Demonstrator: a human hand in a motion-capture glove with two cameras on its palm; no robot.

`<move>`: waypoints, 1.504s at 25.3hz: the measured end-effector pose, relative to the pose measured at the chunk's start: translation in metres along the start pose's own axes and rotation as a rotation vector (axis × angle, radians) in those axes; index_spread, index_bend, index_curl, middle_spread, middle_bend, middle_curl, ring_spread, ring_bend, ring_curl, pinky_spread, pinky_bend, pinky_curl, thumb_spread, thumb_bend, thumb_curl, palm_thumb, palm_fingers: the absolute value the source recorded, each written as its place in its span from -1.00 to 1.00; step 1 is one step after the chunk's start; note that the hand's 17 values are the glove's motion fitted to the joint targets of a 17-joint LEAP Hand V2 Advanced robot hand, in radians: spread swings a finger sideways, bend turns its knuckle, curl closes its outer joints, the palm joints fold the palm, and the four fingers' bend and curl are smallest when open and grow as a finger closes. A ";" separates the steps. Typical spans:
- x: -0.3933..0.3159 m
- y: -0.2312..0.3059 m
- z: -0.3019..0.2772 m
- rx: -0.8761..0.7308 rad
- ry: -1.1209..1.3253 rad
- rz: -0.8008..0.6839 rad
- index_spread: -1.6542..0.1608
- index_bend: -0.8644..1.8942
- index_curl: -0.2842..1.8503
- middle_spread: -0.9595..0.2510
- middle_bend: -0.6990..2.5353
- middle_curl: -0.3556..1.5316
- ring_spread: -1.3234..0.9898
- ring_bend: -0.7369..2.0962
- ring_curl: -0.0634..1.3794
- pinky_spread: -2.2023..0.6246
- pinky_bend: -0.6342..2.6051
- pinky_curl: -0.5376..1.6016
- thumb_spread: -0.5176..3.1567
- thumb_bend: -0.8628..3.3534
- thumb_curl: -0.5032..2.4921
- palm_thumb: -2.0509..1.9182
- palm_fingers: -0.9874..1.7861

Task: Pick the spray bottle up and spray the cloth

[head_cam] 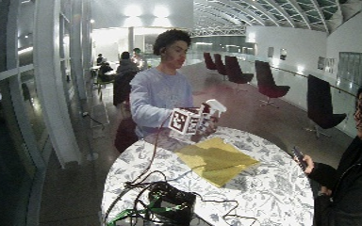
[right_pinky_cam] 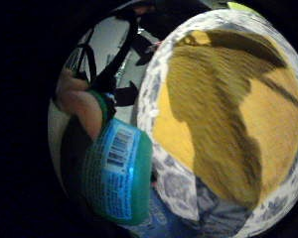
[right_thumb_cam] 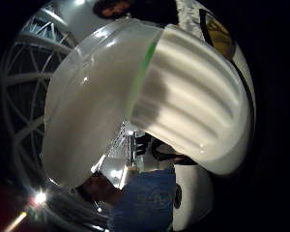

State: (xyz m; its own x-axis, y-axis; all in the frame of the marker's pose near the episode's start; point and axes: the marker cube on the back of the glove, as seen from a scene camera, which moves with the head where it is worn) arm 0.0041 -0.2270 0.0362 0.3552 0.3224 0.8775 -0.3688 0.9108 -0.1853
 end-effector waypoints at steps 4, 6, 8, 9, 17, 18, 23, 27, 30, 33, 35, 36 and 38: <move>-0.005 -0.036 0.064 -0.028 -0.113 -0.172 0.58 -0.27 -0.37 0.48 -0.40 -0.11 0.14 -0.09 -0.35 0.62 -0.48 -0.15 -0.30 -0.60 -0.22 0.48 0.48; -0.005 -0.052 0.094 -0.045 -0.148 -0.217 0.57 -0.27 -0.37 0.48 -0.40 -0.12 0.13 -0.10 -0.36 0.62 -0.49 -0.15 -0.29 -0.60 -0.22 0.48 0.48; -0.003 -0.065 0.121 -0.075 -0.162 -0.235 0.56 -0.27 -0.36 0.48 -0.41 -0.12 0.13 -0.11 -0.36 0.62 -0.50 -0.16 -0.28 -0.60 -0.22 0.49 0.47; 0.000 -0.071 0.134 -0.090 -0.160 -0.238 0.55 -0.27 -0.37 0.48 -0.41 -0.12 0.13 -0.11 -0.37 0.62 -0.50 -0.16 -0.28 -0.60 -0.22 0.49 0.46; 0.048 -0.090 0.190 -0.194 -0.015 -0.218 0.53 -0.25 -0.36 0.46 -0.42 -0.13 0.12 -0.15 -0.38 0.62 -0.52 -0.19 -0.23 -0.60 -0.25 0.48 0.44; 0.050 -0.092 0.193 -0.183 -0.014 -0.218 0.53 -0.25 -0.36 0.46 -0.42 -0.13 0.12 -0.16 -0.39 0.62 -0.52 -0.19 -0.22 -0.60 -0.26 0.47 0.44; 0.061 -0.087 0.195 -0.214 0.026 -0.225 0.52 -0.25 -0.36 0.46 -0.42 -0.13 0.12 -0.17 -0.39 0.63 -0.53 -0.21 -0.19 -0.61 -0.29 0.44 0.42; 0.068 -0.070 0.181 -0.257 0.084 -0.234 0.49 -0.31 -0.38 0.49 -0.42 -0.13 0.12 -0.21 -0.40 0.64 -0.50 -0.20 -0.19 -0.62 -0.32 0.41 0.26; 0.038 -0.064 0.153 -0.124 -0.020 -0.274 0.46 -0.35 -0.40 0.50 -0.43 -0.13 0.12 -0.20 -0.37 0.65 -0.47 -0.18 -0.19 -0.61 -0.34 0.41 0.17; 0.021 -0.047 0.117 -0.075 0.034 -0.315 0.45 -0.36 -0.46 0.50 -0.41 -0.14 0.12 -0.17 -0.40 0.65 -0.48 -0.20 -0.19 -0.61 -0.35 0.40 0.20; 0.020 -0.033 0.092 -0.056 0.147 -0.335 0.45 -0.35 -0.48 0.50 -0.40 -0.14 0.12 -0.17 -0.41 0.65 -0.47 -0.20 -0.19 -0.61 -0.36 0.40 0.21; 0.021 -0.026 0.077 -0.037 0.217 -0.343 0.45 -0.35 -0.49 0.51 -0.40 -0.14 0.12 -0.15 -0.40 0.65 -0.47 -0.20 -0.18 -0.61 -0.36 0.40 0.22; 0.023 -0.013 0.042 0.018 0.350 -0.350 0.45 -0.35 -0.50 0.50 -0.40 -0.14 0.12 -0.11 -0.38 0.65 -0.47 -0.19 -0.17 -0.61 -0.37 0.39 0.28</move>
State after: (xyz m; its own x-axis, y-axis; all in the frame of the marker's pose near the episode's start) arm -0.0189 -0.2425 0.0776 0.7266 0.0681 0.6837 -0.1897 0.9763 0.1044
